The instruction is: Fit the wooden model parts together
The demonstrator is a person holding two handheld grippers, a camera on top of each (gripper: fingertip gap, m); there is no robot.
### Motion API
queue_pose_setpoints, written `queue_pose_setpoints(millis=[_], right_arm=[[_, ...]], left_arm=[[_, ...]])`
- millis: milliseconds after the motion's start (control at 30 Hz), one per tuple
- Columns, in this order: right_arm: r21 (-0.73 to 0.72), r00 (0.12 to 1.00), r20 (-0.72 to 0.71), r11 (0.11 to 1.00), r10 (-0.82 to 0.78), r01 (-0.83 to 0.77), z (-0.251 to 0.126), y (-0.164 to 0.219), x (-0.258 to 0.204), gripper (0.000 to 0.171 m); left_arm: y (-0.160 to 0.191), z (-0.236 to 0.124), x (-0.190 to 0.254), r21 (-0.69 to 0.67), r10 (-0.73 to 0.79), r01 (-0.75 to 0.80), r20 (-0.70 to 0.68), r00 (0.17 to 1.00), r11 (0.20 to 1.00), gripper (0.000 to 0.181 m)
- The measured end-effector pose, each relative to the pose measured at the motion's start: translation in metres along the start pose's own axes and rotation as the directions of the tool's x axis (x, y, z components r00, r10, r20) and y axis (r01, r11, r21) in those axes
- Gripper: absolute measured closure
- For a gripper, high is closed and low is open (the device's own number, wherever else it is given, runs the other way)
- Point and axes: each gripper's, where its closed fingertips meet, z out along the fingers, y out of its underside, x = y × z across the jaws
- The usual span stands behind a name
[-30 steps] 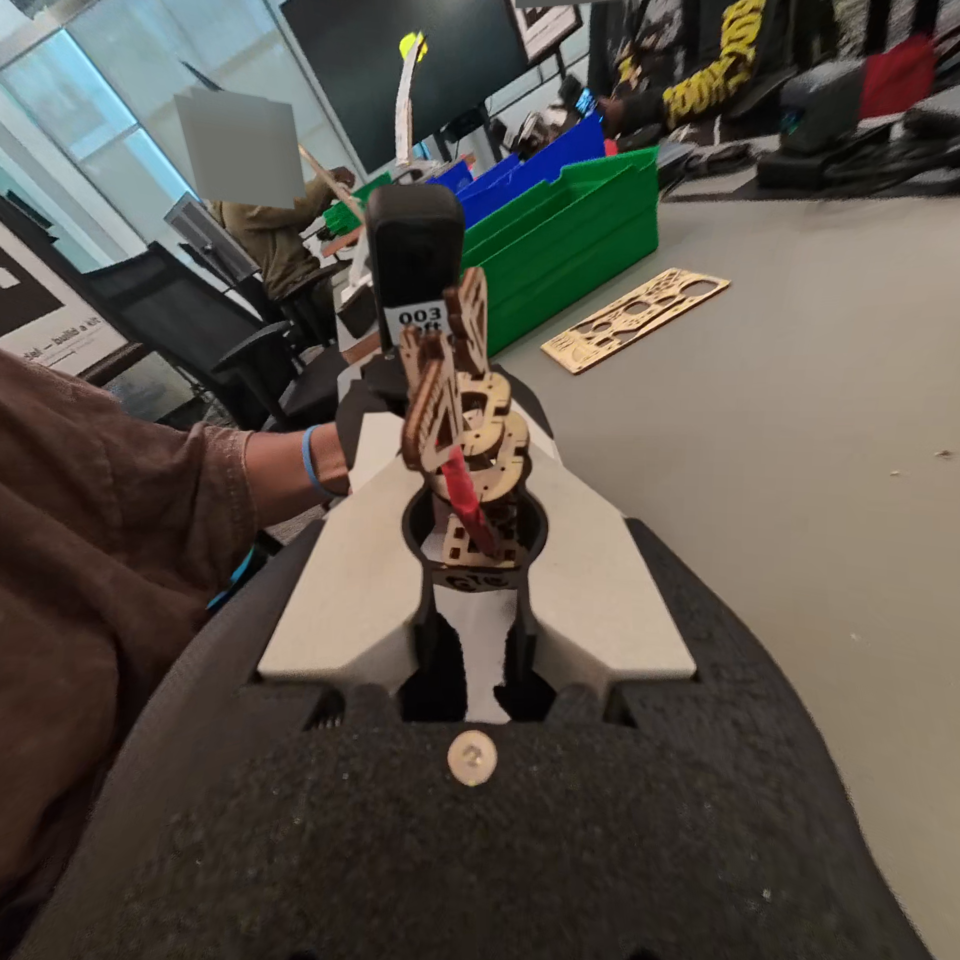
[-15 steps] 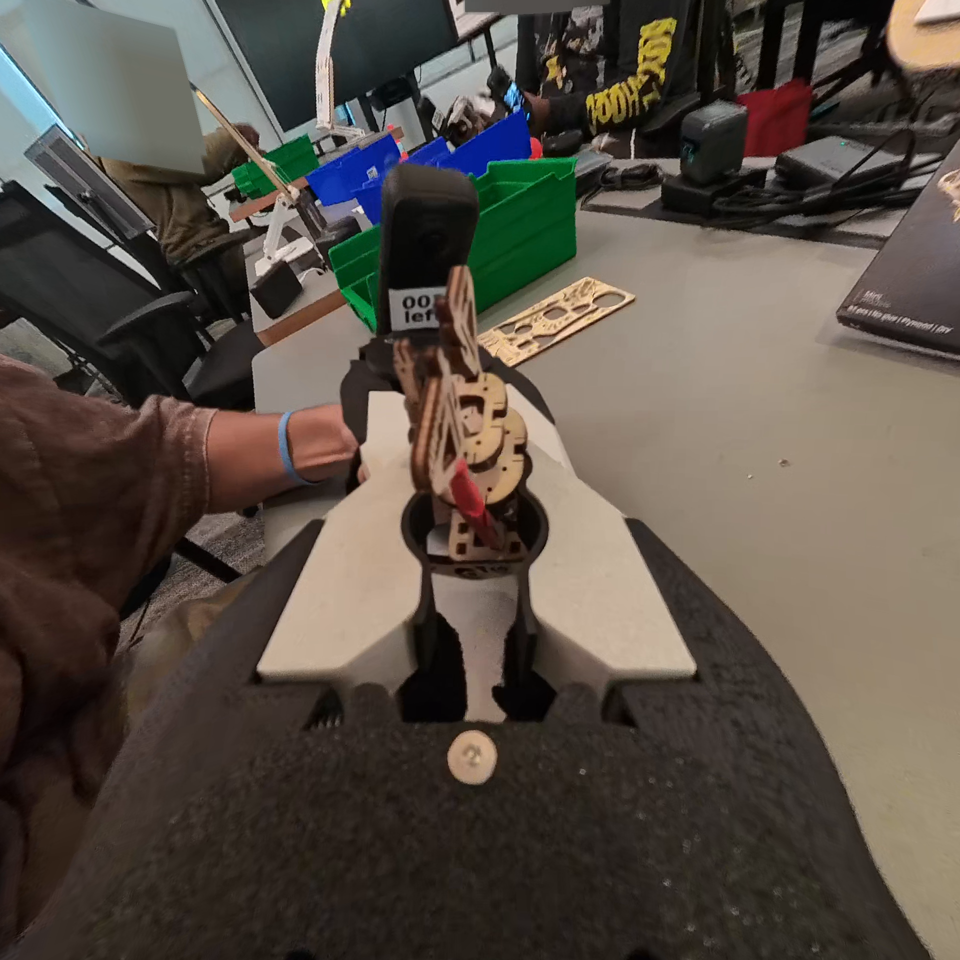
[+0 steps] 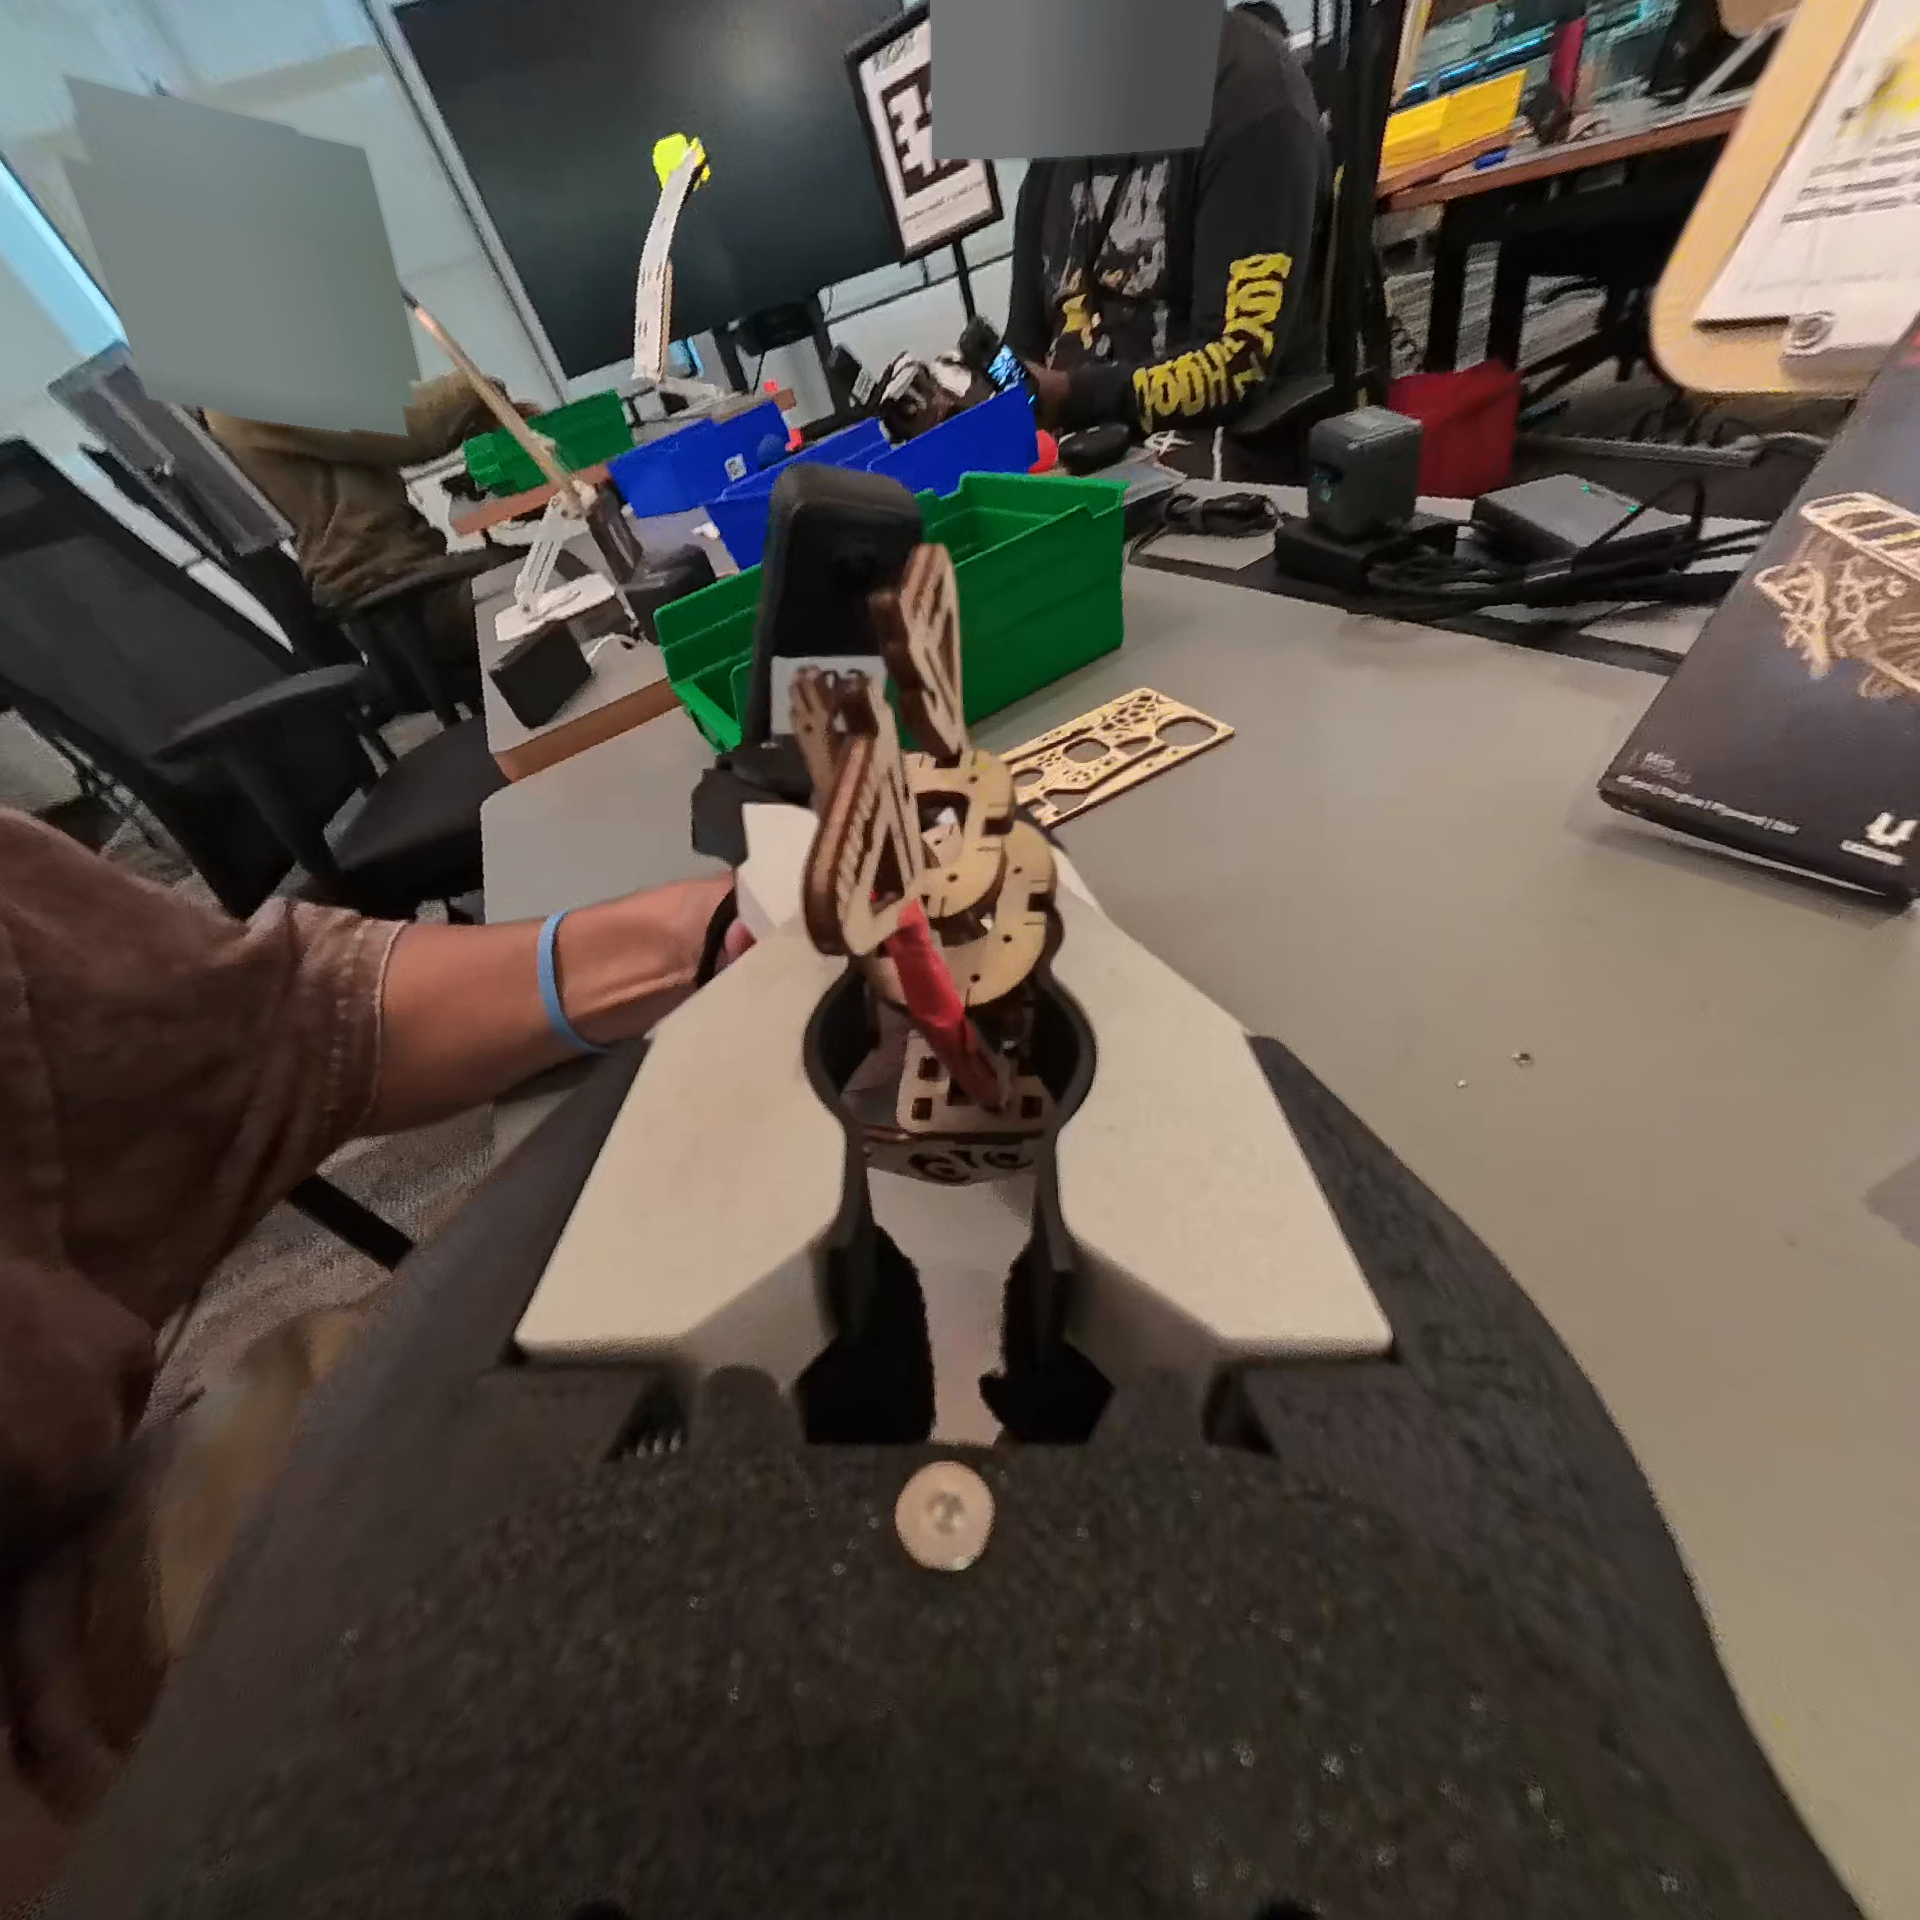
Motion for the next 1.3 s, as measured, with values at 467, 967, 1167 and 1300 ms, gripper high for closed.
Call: queue_pose_setpoints(millis=[467, 967, 1167, 1300], right_arm=[[-0.061, 0.989, 0.109, 0.994, 0.095, -0.089, 0.007, -0.008, 0.002, 0.147], [-0.236, 0.931, 0.326, 0.968, 0.164, -0.088, 0.027, 0.006, -0.026, 0.147], [-0.208, 0.964, 0.247, 0.977, 0.102, -0.051, 0.032, 0.005, -0.015, 0.146], [-0.192, 0.985, 0.173, 0.981, 0.026, 0.008, 0.033, 0.006, -0.006, 0.144]], left_arm=[[0.012, 0.006, 0.011, -0.068, -0.003, -0.001, -0.051, 0.999, 0.998, 0.124], [-0.003, -0.003, 0.019, 0.001, 0.037, -0.037, -0.088, 0.995, 0.999, 0.137], [-0.003, -0.002, 0.012, 0.015, -0.007, 0.008, -0.069, 0.998, 1.000, 0.137], [-0.006, -0.004, 0.006, 0.035, -0.023, 0.025, -0.046, 0.999, 0.999, 0.137]])
